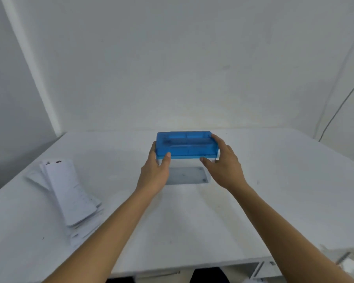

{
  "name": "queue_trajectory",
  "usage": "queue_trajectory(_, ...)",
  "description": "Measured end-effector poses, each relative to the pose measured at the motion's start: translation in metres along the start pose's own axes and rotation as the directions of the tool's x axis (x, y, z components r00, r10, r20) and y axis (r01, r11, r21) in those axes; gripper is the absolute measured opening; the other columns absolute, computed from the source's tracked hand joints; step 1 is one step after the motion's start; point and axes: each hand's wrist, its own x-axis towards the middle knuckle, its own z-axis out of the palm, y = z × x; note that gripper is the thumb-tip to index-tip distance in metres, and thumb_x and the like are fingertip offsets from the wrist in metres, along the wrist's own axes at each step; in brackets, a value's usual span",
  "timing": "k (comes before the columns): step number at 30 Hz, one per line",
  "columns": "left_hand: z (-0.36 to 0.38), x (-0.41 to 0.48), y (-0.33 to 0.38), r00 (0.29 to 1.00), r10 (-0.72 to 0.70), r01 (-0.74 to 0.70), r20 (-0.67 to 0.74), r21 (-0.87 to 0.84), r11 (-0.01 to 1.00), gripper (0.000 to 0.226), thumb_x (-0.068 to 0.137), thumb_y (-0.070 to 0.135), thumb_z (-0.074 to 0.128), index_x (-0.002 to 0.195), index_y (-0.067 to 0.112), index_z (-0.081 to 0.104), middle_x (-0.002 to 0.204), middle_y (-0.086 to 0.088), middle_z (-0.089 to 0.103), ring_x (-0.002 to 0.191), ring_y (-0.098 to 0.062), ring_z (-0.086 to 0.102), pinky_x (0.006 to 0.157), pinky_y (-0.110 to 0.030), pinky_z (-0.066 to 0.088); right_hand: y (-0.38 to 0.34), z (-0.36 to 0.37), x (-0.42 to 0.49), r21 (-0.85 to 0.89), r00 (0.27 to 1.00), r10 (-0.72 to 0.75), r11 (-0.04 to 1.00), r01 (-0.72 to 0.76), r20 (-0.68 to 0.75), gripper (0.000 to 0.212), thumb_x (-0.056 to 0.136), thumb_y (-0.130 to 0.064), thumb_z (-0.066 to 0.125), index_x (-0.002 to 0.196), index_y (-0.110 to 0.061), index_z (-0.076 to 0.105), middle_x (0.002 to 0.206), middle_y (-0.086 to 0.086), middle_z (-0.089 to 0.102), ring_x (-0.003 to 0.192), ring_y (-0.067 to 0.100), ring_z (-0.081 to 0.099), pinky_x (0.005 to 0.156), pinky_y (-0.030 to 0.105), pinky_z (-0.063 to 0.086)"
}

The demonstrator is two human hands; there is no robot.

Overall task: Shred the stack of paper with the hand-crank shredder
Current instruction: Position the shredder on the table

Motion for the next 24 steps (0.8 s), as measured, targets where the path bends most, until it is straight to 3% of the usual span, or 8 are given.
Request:
queue_trajectory(5, -0.022, -0.031, -0.009, 1.000, 0.008, -0.007, -0.020, 0.012, 1.000, 0.064, 0.105, 0.053, 0.039, 0.160, 0.046, 0.009, 0.153, -0.001, 0.049, 0.142, -0.018, 0.044, 0.114, -0.037, 0.038, -0.011, 0.006, -0.025, -0.028, 0.999, -0.041, 0.999, 0.041, 0.000, 0.072, 0.093, -0.043, 0.067, 0.152, -0.042, 0.027, 0.132, -0.005, 0.049, 0.098, 0.017, 0.064, 0.082, 0.029, 0.046)
queue_trajectory(15, -0.026, -0.055, -0.005, 0.999, 0.040, -0.040, 0.010, 0.008, 0.999, 0.066, 0.106, 0.049, 0.041, 0.161, 0.043, 0.007, 0.157, 0.002, 0.044, 0.144, -0.018, 0.042, 0.113, -0.037, 0.038, -0.016, -0.008, -0.049, -0.014, 0.998, -0.040, 0.999, 0.041, 0.048, 0.074, 0.094, -0.037, 0.068, 0.153, -0.044, 0.023, 0.134, -0.002, 0.048, 0.093, 0.014, 0.064, 0.089, 0.036, 0.053)
queue_trajectory(17, -0.031, -0.057, -0.004, 0.997, -0.014, 0.016, 0.076, -0.025, 1.000, 0.072, 0.105, 0.043, 0.050, 0.162, 0.041, 0.006, 0.161, 0.004, 0.036, 0.147, -0.018, 0.037, 0.111, -0.034, 0.036, -0.018, -0.011, -0.051, -0.007, 0.994, -0.033, 0.999, 0.034, 0.100, 0.081, 0.095, -0.031, 0.067, 0.156, -0.045, 0.015, 0.142, 0.001, 0.044, 0.102, 0.017, 0.061, 0.089, 0.033, 0.050)
queue_trajectory(20, -0.036, -0.064, -0.006, 0.993, -0.067, 0.071, 0.095, -0.030, 0.997, 0.081, 0.100, 0.039, 0.061, 0.163, 0.031, 0.011, 0.164, 0.004, 0.030, 0.145, -0.020, 0.040, 0.107, -0.032, 0.038, -0.021, -0.020, -0.059, 0.015, 0.987, 0.020, 1.000, -0.022, 0.161, 0.093, 0.094, -0.022, 0.068, 0.159, -0.040, 0.005, 0.162, 0.002, 0.019, 0.135, 0.027, 0.044, 0.099, 0.035, 0.044)
queue_trajectory(22, -0.046, -0.073, -0.008, 1.000, 0.026, -0.026, 0.003, -0.035, 0.999, 0.069, 0.100, 0.029, 0.064, 0.159, 0.028, 0.027, 0.157, 0.007, 0.040, 0.135, -0.013, 0.047, 0.096, -0.022, 0.040, -0.029, -0.024, -0.068, 0.078, 0.999, 0.008, 0.997, -0.012, 0.047, 0.089, 0.092, -0.016, 0.068, 0.159, -0.035, 0.014, 0.163, -0.001, 0.015, 0.144, 0.026, 0.032, 0.108, 0.039, 0.040)
queue_trajectory(24, -0.065, -0.082, -0.016, 0.980, 0.158, -0.161, -0.120, -0.017, 0.987, 0.049, 0.100, 0.019, 0.063, 0.144, 0.030, 0.047, 0.142, 0.013, 0.053, 0.119, 0.000, 0.053, 0.085, -0.008, 0.042, -0.044, -0.021, -0.079, 0.178, 0.992, -0.078, 0.979, 0.095, -0.100, 0.075, 0.090, -0.009, 0.068, 0.153, -0.032, 0.034, 0.153, -0.005, 0.031, 0.132, 0.018, 0.044, 0.107, 0.037, 0.045)
